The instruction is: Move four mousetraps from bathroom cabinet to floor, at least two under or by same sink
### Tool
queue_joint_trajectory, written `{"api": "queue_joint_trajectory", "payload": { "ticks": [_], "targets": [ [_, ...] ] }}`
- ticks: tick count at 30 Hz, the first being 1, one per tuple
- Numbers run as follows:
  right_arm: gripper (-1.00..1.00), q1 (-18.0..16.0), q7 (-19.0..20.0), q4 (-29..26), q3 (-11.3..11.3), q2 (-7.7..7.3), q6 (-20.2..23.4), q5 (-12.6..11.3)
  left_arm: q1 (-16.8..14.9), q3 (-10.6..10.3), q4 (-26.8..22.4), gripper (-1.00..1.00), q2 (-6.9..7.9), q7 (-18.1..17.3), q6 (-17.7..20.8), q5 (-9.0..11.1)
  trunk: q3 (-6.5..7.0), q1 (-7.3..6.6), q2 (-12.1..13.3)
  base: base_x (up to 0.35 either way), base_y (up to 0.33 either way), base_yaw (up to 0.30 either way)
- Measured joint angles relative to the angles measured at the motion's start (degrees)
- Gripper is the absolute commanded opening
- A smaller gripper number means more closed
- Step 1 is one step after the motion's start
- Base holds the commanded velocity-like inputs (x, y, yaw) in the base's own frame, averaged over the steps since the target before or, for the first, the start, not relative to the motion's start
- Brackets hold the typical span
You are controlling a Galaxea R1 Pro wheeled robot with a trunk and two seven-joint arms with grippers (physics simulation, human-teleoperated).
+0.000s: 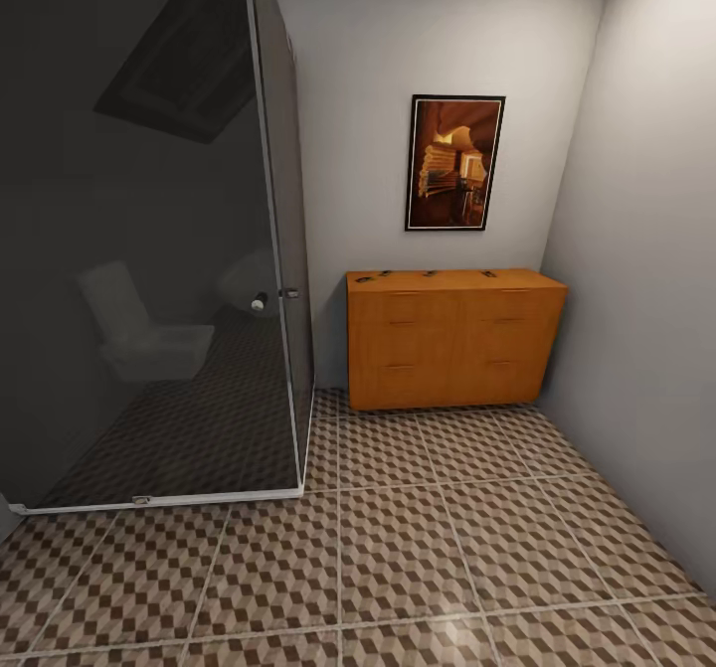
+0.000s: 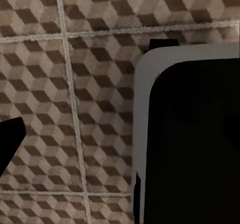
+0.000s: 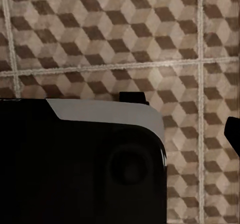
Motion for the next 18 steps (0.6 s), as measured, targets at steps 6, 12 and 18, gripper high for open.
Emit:
{"api": "queue_joint_trajectory", "payload": {
  "ticks": [6,12,18],
  "targets": [
    [1.00,0.00,0.07,-22.30,0.27,-0.30,-3.18,0.04,-0.04,-0.02,-29.35,1.00,0.53,-0.07,4.56,0.05,0.01,0.00,0.00,0.000,0.000,0.000],
    [1.00,0.01,0.09,-22.19,0.93,-0.24,-9.07,0.03,0.00,0.05,-26.98,1.00,0.44,-0.08,2.79,0.32,0.00,0.00,0.00,0.000,0.000,0.000],
    [1.00,0.01,0.09,-21.41,1.02,-0.24,-10.33,-0.02,0.00,0.13,-23.45,1.00,0.06,-0.06,-3.48,0.48,0.00,0.00,0.00,0.000,0.000,0.000]
  ]
}}
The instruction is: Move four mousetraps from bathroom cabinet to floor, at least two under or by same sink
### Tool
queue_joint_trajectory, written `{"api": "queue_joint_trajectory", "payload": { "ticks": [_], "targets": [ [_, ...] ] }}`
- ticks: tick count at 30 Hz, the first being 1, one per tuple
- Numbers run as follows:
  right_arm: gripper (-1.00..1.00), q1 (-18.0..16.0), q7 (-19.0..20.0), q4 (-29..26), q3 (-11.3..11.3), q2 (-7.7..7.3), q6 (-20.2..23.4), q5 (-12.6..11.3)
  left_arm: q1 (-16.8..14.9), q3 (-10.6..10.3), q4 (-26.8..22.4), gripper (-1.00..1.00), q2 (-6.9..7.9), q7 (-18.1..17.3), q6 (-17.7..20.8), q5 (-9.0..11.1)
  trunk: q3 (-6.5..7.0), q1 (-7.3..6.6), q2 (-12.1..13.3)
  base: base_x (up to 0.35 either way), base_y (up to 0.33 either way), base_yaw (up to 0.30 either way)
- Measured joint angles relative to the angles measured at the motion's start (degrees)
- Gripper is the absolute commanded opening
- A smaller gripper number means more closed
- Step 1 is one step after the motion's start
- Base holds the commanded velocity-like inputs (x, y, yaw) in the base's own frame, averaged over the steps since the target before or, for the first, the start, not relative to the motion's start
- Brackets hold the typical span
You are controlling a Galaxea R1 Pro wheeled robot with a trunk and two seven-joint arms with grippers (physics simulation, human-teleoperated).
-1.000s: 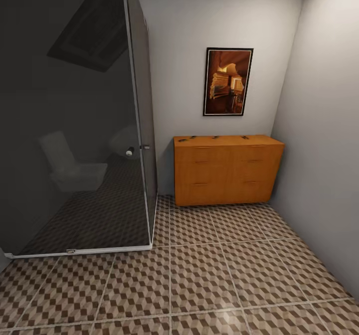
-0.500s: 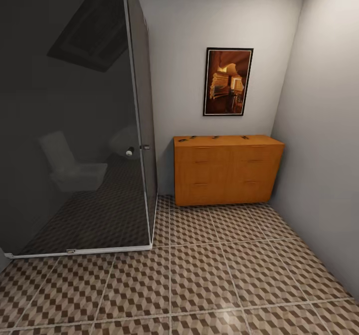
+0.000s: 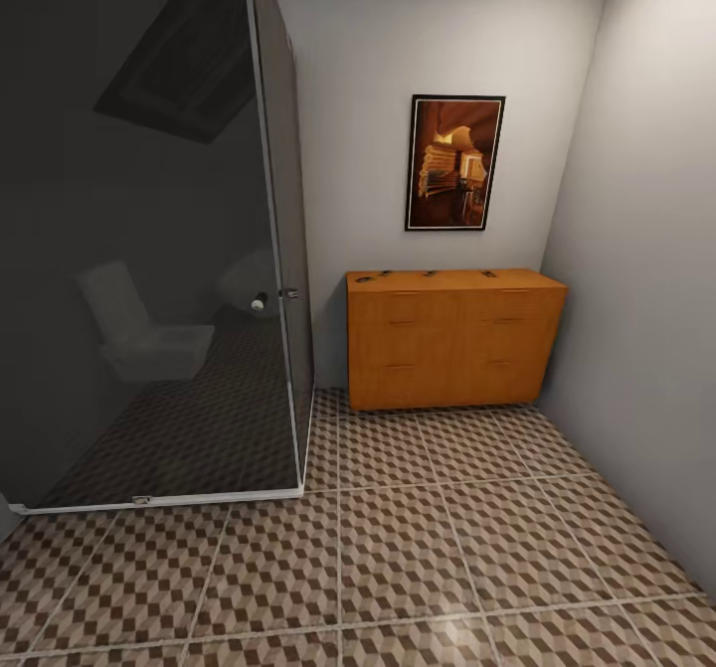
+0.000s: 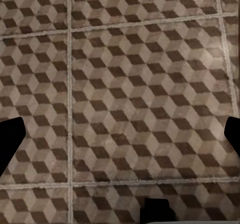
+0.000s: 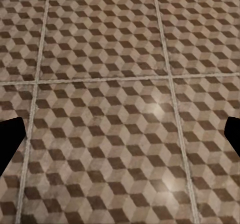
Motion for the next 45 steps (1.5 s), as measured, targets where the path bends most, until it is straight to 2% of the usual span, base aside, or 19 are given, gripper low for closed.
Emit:
{"api": "queue_joint_trajectory", "payload": {
  "ticks": [1,3,12,22,26,32,45],
  "targets": [
    [1.00,0.00,0.00,0.10,-0.03,0.02,-0.10,-0.05,0.00,-0.07,0.81,1.00,-0.11,0.04,-1.93,0.16,0.00,0.00,0.00,0.000,0.000,0.000],
    [1.00,0.00,0.00,0.21,-0.02,0.11,-0.11,-0.08,0.00,-0.16,1.30,1.00,-0.37,0.01,-2.74,0.21,0.00,0.00,0.00,0.000,0.000,0.000],
    [1.00,0.00,-0.01,3.22,-0.09,0.18,-0.40,-0.03,0.00,-0.17,2.62,1.00,-1.18,-0.01,-3.77,0.20,0.00,0.00,0.00,0.000,0.000,0.000],
    [1.00,0.00,-0.02,3.89,-0.07,0.15,-2.50,0.04,0.00,-0.04,3.53,1.00,-0.60,-0.02,-4.02,0.26,0.00,0.00,0.00,0.000,0.000,0.000],
    [1.00,0.00,0.00,3.96,0.03,0.26,-2.69,0.05,0.00,-0.16,3.93,1.00,-2.02,-0.02,-4.70,0.20,0.00,0.00,0.00,0.000,0.000,0.000],
    [1.00,0.00,0.00,3.95,-0.05,0.21,-2.70,0.05,0.00,-0.23,4.00,1.00,-2.26,-0.03,-5.02,0.19,0.00,0.00,0.00,0.000,-0.001,0.000],
    [1.00,0.00,0.00,3.98,-0.02,0.21,-2.70,0.05,0.00,-0.15,4.01,1.00,-2.36,-0.02,-4.97,0.19,0.00,-0.02,0.00,0.137,-0.224,0.000]
  ]
}}
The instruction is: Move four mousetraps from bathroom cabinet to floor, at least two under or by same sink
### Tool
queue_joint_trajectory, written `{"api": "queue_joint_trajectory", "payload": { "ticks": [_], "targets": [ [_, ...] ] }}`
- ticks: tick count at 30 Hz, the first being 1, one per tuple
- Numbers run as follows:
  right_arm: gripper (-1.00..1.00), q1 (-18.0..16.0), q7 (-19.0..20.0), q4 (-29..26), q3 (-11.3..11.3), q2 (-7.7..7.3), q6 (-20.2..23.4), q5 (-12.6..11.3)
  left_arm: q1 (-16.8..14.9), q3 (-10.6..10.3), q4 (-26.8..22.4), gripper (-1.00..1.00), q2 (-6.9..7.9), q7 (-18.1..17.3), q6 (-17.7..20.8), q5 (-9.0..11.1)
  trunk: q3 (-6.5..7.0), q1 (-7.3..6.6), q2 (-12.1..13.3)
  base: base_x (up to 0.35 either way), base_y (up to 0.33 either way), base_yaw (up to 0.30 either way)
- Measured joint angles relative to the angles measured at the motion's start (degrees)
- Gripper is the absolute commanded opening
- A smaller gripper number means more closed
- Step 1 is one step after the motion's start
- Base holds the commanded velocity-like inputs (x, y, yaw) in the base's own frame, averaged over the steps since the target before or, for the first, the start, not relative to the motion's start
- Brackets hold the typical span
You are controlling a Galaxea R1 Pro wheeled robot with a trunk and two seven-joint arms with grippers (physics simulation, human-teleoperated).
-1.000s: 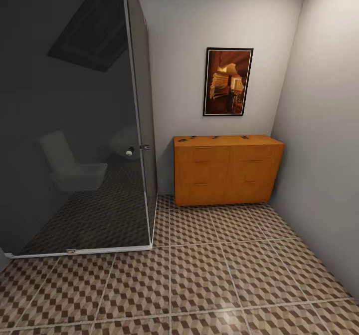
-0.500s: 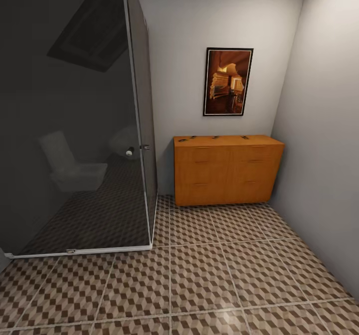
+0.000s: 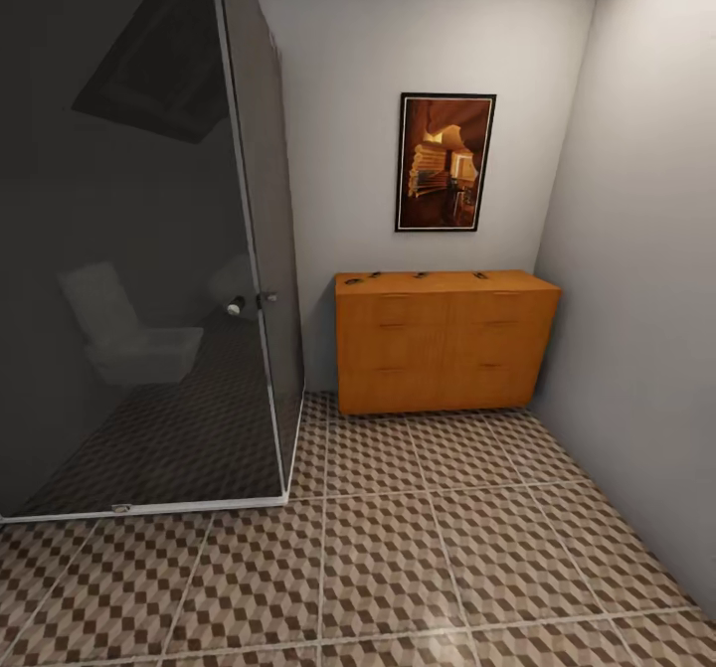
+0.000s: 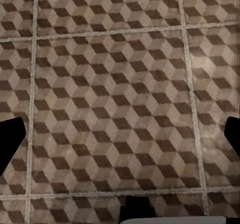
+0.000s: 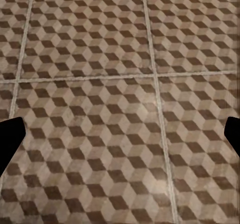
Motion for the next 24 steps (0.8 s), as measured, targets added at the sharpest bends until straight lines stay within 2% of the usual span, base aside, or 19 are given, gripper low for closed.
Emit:
{"api": "queue_joint_trajectory", "payload": {
  "ticks": [24],
  "targets": [
    [1.00,0.00,0.00,0.00,-0.04,0.05,0.00,0.00,0.00,0.00,0.00,1.00,0.00,0.00,-0.08,0.00,0.00,0.00,0.00,0.225,-0.227,0.000]
  ]
}}
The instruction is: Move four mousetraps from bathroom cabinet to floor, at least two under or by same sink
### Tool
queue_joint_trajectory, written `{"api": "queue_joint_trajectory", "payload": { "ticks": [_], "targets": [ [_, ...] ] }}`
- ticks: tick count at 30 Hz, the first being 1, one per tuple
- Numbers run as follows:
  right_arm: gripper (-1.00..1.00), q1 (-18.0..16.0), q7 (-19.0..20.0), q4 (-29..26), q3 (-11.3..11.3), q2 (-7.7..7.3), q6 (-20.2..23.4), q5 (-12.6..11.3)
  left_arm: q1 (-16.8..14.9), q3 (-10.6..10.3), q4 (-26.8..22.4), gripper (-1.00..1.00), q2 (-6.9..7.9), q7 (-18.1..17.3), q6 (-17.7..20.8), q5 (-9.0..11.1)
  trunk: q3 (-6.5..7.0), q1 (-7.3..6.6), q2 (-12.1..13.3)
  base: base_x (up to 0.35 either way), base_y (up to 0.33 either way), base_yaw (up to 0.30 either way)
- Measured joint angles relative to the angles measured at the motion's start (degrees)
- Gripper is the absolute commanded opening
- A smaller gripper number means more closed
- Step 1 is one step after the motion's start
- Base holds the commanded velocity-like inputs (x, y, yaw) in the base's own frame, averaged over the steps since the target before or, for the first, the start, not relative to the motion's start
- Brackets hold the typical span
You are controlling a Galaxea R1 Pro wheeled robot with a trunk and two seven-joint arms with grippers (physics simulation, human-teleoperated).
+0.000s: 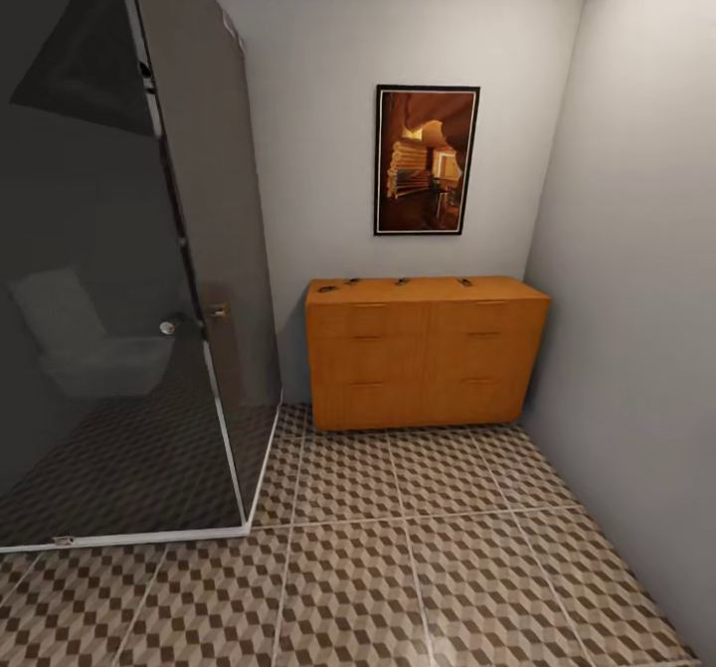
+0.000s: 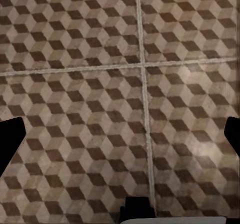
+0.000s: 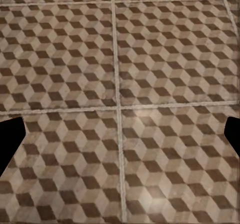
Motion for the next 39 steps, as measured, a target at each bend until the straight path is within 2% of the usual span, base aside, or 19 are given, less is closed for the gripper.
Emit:
{"api": "queue_joint_trajectory", "payload": {
  "ticks": [39],
  "targets": [
    [1.00,0.00,0.00,0.02,0.08,0.00,0.00,0.00,0.00,0.00,0.09,1.00,0.00,0.00,0.00,0.07,0.00,0.00,0.00,0.231,-0.220,0.000]
  ]
}}
